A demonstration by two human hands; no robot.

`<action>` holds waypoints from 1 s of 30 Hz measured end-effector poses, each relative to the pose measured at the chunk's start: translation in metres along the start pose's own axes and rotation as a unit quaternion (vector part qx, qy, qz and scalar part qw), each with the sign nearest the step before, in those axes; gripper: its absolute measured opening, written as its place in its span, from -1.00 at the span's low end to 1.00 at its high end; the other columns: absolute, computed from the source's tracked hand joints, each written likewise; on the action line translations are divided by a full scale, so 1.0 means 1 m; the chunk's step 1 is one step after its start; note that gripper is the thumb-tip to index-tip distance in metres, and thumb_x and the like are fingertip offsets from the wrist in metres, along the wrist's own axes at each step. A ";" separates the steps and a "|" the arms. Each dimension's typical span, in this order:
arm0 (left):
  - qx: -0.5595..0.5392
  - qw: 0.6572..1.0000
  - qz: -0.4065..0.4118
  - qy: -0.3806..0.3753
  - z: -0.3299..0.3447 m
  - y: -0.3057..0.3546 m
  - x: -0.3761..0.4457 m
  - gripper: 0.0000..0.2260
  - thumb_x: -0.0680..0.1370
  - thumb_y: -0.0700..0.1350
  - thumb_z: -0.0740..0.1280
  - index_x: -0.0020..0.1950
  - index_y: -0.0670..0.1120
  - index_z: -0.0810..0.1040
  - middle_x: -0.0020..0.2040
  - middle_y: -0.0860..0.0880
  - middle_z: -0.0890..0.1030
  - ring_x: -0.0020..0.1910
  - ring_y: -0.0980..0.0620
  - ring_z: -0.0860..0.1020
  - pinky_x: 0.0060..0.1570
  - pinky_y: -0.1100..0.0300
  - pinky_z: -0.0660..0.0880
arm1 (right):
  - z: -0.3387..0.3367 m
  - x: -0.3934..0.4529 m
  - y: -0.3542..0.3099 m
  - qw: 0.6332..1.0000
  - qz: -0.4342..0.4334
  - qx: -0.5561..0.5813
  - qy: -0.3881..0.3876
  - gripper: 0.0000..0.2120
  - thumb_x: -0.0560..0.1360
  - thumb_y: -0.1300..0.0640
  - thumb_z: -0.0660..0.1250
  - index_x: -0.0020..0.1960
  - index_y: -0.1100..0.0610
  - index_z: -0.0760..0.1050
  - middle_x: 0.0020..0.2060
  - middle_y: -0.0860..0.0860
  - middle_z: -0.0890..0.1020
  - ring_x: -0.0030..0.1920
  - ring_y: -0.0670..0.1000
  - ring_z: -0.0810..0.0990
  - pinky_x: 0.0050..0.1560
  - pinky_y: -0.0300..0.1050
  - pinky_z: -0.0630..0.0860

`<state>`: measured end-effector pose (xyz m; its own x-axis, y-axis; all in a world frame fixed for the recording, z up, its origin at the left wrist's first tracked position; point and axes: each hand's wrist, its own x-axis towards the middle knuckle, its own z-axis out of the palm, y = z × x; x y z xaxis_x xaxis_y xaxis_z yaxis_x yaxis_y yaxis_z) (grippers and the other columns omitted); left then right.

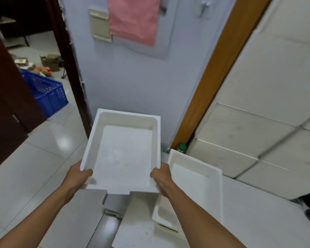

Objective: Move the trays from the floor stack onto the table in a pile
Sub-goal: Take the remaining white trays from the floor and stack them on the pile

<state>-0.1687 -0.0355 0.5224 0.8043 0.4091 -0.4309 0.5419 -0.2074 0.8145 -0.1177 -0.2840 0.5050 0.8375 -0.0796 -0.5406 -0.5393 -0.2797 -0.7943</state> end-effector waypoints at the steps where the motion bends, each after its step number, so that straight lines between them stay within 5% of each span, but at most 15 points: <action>1: 0.012 1.000 0.005 -0.018 0.004 0.007 -0.009 -0.58 0.49 -0.37 0.24 0.36 -0.21 0.41 0.08 -0.16 0.51 0.01 -0.19 0.48 -0.08 0.01 0.45 | -0.013 -0.008 0.004 1.000 -0.006 0.008 0.003 -0.55 0.41 0.35 0.15 0.24 0.13 0.53 0.08 0.08 0.67 0.07 0.14 0.63 0.13 0.00 0.59; 7: 0.057 0.990 0.093 -0.091 0.060 0.037 -0.073 -0.47 0.44 -0.47 0.18 0.38 -0.15 0.40 0.11 -0.14 0.52 0.07 -0.17 0.49 0.02 0.04 0.43 | -0.097 -0.058 0.048 0.995 -0.076 0.026 0.052 -0.39 0.45 0.43 0.16 0.43 0.03 0.27 0.06 -0.11 0.56 0.08 -0.01 0.55 0.09 -0.19 0.50; 11: 0.070 0.974 0.173 -0.131 0.117 0.041 -0.110 -0.37 0.40 -0.52 0.10 0.44 -0.15 0.29 0.19 -0.04 0.45 0.22 -0.07 0.44 0.14 0.12 0.37 | -0.144 -0.081 0.085 0.987 -0.100 -0.001 0.125 -0.17 0.45 0.48 0.16 0.56 -0.08 -0.02 0.23 -0.04 0.49 0.11 -0.02 0.50 0.09 -0.20 0.45; 15: 0.082 0.947 0.243 -0.192 0.159 0.032 -0.125 -0.17 0.32 -0.56 0.06 0.53 -0.02 0.13 0.37 0.00 0.36 0.34 0.02 0.34 0.39 0.02 0.29 | -0.179 -0.093 0.119 0.986 -0.066 -0.037 0.146 -0.06 0.45 0.46 0.17 0.55 -0.19 -0.21 0.08 -0.04 0.47 -0.04 0.06 0.55 -0.05 -0.11 0.55; 20: 0.157 0.945 0.195 -0.212 0.188 0.027 -0.138 -0.17 0.43 -0.50 0.08 0.58 0.03 -0.14 0.53 -0.05 0.18 0.45 -0.08 0.27 0.39 0.18 0.20 | -0.202 -0.096 0.146 0.988 -0.037 -0.061 0.138 -0.08 0.45 0.44 0.14 0.56 -0.14 -0.24 0.15 0.04 0.52 -0.04 0.07 0.54 -0.04 -0.13 0.52; 30: 0.221 0.952 0.126 -0.171 0.213 0.019 -0.121 -0.34 0.58 -0.33 0.14 0.56 0.04 -0.07 0.50 -0.06 0.19 0.41 -0.11 0.27 0.45 -0.14 0.23 | -0.212 -0.065 0.159 0.989 0.001 -0.109 0.097 -0.18 0.51 0.36 0.14 0.58 -0.01 -0.26 0.35 0.12 0.46 0.24 0.13 0.52 0.23 -0.11 0.47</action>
<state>-0.2040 -0.2783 0.5074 0.9137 -0.0008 -0.4065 0.3102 -0.6449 0.6984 -0.2393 -0.5260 0.4727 0.8493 -0.2571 -0.4612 -0.5265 -0.4782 -0.7030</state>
